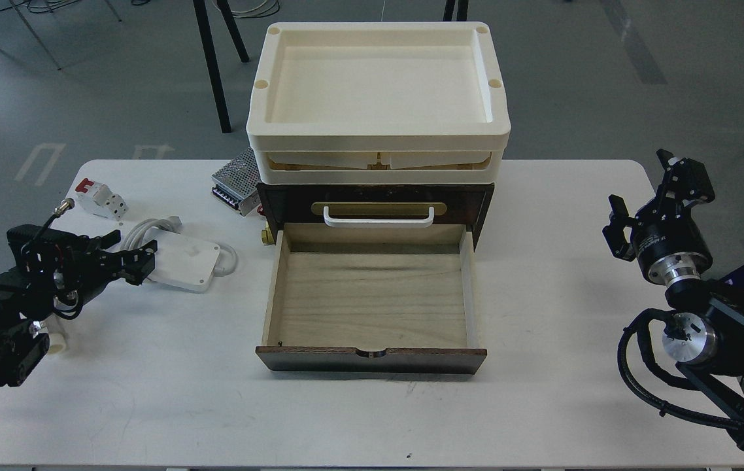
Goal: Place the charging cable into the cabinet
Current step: 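Lower the left gripper onto the white charger and close on it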
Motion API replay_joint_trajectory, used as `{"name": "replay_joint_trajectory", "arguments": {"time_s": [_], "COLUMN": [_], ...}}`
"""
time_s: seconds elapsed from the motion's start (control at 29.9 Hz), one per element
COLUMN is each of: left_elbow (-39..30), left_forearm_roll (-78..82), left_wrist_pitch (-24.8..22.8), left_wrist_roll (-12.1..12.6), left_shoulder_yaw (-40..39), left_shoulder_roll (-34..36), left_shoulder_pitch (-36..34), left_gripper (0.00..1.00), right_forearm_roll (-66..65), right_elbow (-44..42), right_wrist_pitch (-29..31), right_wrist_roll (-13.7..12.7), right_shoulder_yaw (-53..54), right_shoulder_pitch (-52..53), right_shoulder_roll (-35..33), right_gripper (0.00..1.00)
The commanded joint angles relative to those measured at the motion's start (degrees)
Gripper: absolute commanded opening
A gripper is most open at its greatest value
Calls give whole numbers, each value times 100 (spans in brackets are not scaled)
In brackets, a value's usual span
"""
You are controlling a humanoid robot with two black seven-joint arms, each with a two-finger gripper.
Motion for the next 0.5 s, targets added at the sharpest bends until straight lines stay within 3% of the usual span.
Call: {"name": "replay_joint_trajectory", "arguments": {"time_s": [0.0,0.2,0.47], "left_elbow": [2,19,37], "left_forearm_roll": [11,28,-94], "left_wrist_pitch": [-3,-12,-3], "left_wrist_roll": [-1,-1,-1], "left_shoulder_yaw": [18,18,-17], "left_shoulder_roll": [-5,-23,-40], "left_shoulder_pitch": [46,72,37], "left_gripper": [51,4,0], "right_forearm_roll": [0,0,0], "right_elbow": [-1,-1,-1], "right_wrist_pitch": [0,0,0], "right_wrist_roll": [0,0,0], "right_shoulder_yaw": [0,0,0], "right_shoulder_pitch": [0,0,0], "right_shoulder_roll": [1,1,1], "right_gripper": [99,99,99]}}
